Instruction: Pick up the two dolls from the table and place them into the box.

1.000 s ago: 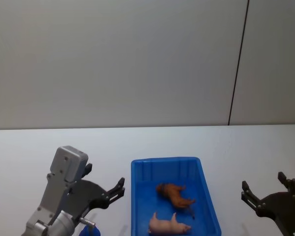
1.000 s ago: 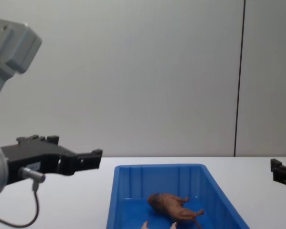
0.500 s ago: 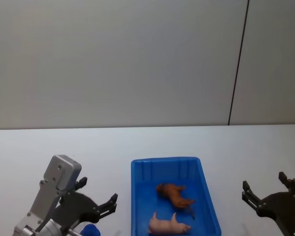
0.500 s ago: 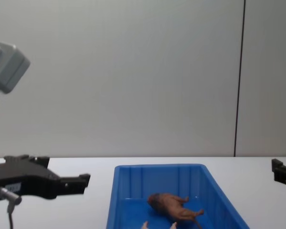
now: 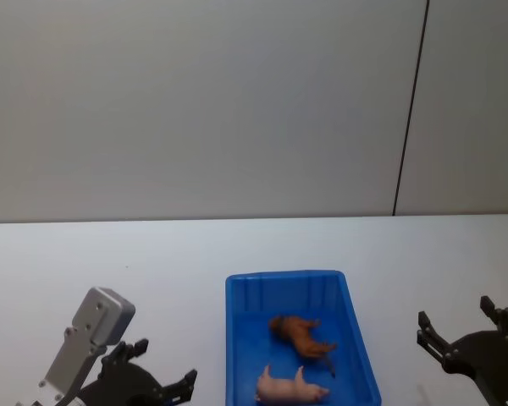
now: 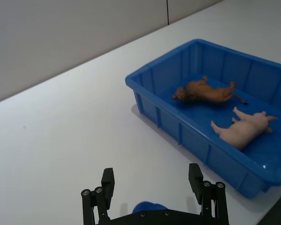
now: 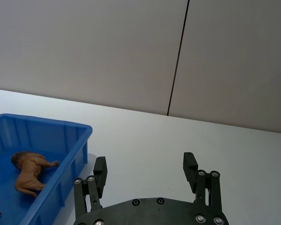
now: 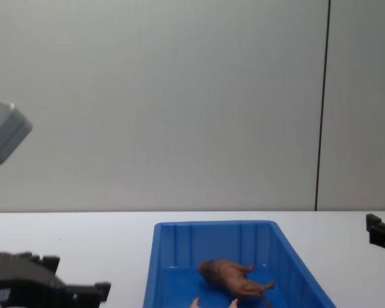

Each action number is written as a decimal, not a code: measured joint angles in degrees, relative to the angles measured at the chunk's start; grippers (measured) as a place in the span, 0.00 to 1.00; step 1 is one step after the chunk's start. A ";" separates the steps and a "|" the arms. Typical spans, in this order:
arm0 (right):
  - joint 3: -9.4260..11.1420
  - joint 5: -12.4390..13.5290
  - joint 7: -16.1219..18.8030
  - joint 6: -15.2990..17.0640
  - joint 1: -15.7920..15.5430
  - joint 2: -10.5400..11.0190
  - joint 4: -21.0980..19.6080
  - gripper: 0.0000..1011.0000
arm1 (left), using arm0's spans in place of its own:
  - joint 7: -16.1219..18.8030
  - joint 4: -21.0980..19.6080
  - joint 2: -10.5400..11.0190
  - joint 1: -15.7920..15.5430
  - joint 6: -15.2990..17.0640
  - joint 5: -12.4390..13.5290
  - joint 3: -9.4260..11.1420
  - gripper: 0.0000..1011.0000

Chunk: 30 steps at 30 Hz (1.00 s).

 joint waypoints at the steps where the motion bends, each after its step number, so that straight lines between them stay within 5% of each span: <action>1: 0.00 0.00 0.00 0.00 0.00 0.00 0.00 0.99 | -0.74 0.24 0.20 0.11 0.43 -0.27 -0.04 0.99; 15: 0.00 0.00 0.00 0.00 0.00 0.00 0.00 0.99 | -4.51 2.03 1.60 1.30 2.94 -1.92 -0.24 0.92; 30: -0.01 0.00 0.00 0.00 0.00 0.00 0.00 0.99 | -5.28 3.17 2.19 2.41 2.29 -2.72 -0.35 0.44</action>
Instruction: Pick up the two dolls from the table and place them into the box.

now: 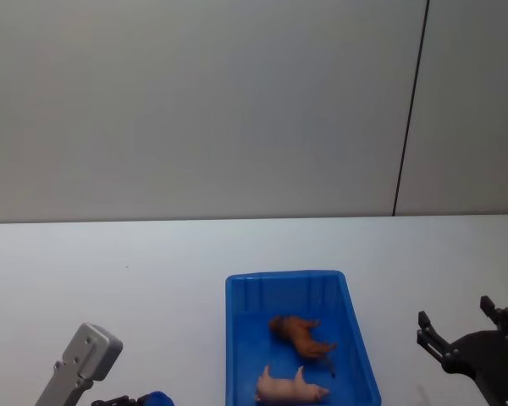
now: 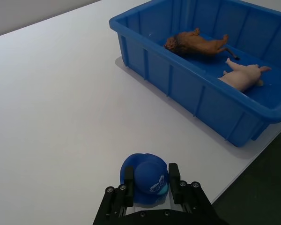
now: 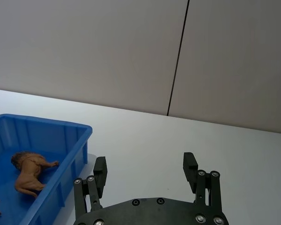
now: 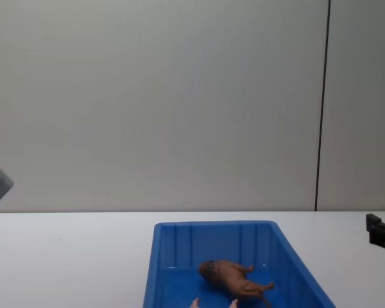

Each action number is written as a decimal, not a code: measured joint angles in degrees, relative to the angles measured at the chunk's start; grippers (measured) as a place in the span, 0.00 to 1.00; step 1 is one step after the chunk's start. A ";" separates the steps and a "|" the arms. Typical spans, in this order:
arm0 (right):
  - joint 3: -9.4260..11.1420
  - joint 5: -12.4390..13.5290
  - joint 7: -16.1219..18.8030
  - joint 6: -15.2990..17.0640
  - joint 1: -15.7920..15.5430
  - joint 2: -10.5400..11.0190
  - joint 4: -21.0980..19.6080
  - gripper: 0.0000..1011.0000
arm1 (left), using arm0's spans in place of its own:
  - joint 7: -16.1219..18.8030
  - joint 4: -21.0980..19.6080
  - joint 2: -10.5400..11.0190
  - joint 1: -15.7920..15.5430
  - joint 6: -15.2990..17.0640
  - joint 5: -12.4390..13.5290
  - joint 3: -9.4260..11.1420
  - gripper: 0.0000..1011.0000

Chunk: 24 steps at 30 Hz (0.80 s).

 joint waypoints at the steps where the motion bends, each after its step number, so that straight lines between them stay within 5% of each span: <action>1: 0.00 0.00 0.00 0.00 0.00 0.00 0.00 0.99 | 0.00 0.04 0.00 0.04 -0.29 0.00 0.00 0.43; 24: 0.00 0.00 0.00 0.00 0.00 0.00 0.00 0.99 | 2.64 -1.62 -0.41 0.49 -12.04 2.12 -0.54 0.28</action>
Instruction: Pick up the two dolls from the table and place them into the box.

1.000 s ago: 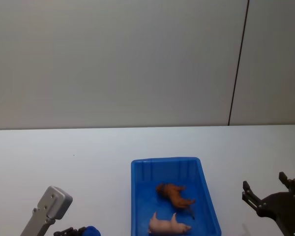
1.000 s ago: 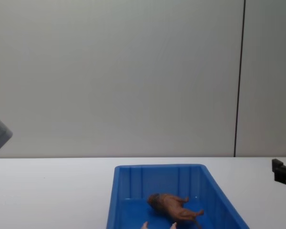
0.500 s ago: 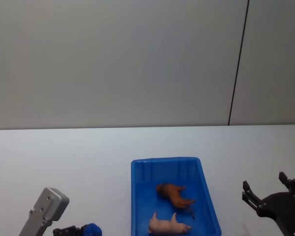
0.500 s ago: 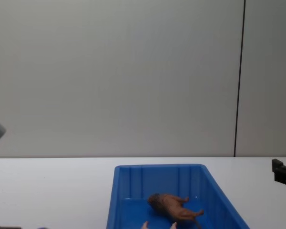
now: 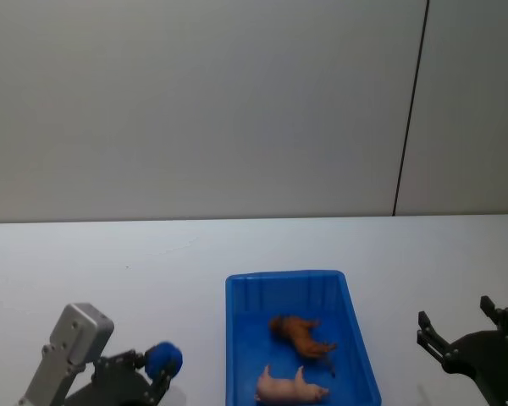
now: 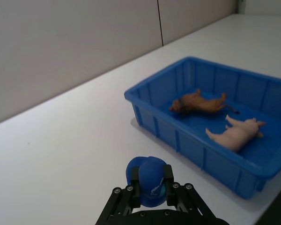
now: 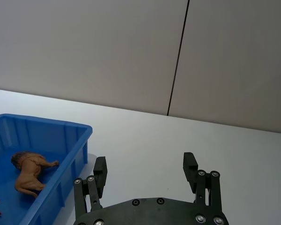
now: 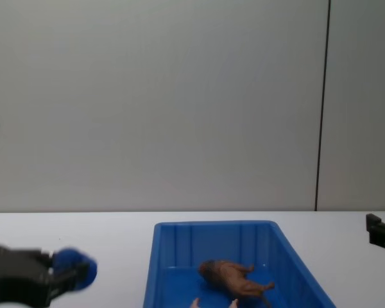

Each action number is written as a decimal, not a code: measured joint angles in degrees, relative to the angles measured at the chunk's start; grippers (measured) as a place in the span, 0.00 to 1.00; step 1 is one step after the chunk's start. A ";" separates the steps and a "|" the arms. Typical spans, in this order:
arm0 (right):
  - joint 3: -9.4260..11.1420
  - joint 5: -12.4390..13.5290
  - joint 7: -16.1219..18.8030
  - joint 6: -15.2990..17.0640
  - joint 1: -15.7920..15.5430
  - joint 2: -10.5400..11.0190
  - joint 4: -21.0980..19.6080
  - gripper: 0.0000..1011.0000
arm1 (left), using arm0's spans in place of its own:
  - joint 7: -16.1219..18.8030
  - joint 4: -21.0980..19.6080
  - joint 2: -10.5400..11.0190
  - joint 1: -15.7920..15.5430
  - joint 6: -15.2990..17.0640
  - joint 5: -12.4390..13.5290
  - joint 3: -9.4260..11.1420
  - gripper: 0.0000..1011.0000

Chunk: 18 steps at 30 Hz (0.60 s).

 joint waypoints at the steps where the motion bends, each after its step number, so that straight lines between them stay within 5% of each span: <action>1: 0.00 0.00 0.00 0.00 0.00 0.00 0.00 0.99 | 0.06 -0.19 -0.16 -0.23 -0.95 0.29 -0.08 0.27; 18: 0.00 0.00 0.00 0.00 0.00 0.00 0.00 0.99 | -7.71 2.68 -5.34 -7.75 -6.50 3.30 0.27 0.18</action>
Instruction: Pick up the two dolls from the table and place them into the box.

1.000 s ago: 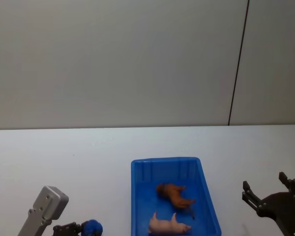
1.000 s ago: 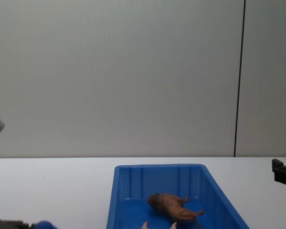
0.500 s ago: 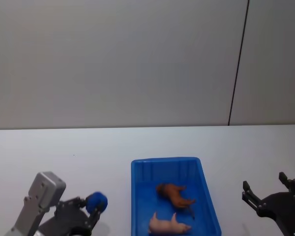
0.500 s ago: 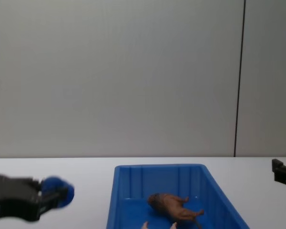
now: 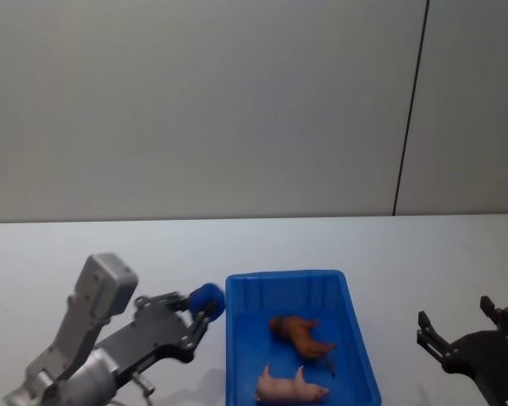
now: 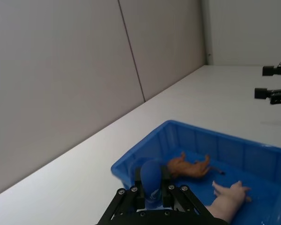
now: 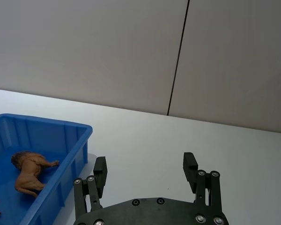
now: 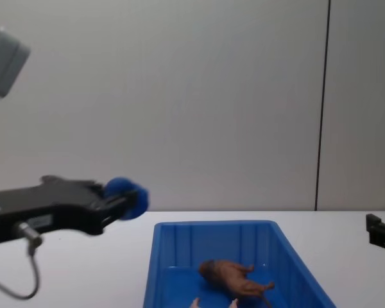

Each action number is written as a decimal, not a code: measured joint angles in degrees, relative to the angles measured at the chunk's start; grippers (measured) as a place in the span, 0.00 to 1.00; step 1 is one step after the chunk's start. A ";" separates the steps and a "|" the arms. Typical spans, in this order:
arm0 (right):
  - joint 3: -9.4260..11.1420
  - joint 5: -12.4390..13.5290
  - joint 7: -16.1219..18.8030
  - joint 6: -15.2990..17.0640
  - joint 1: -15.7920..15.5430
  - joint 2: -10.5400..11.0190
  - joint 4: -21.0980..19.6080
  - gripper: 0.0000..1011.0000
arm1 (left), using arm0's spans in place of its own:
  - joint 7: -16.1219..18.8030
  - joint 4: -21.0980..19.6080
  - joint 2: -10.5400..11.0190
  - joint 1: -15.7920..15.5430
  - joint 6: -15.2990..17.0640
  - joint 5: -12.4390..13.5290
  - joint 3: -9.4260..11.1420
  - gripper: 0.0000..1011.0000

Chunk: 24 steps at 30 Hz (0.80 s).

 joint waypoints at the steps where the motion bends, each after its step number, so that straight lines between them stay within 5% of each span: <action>1: 0.00 0.00 0.00 0.00 0.00 0.00 0.00 0.99 | -1.28 0.67 -0.74 -0.96 -0.24 0.35 0.20 0.18; 8: 0.00 0.00 0.00 0.00 0.00 0.00 0.00 0.99 | -7.15 5.02 -5.04 -6.20 -1.29 1.91 1.59 0.18; 24: 0.00 0.00 0.00 0.00 0.00 0.00 0.00 0.99 | -13.96 11.59 -10.96 -13.06 -2.37 4.20 3.78 0.72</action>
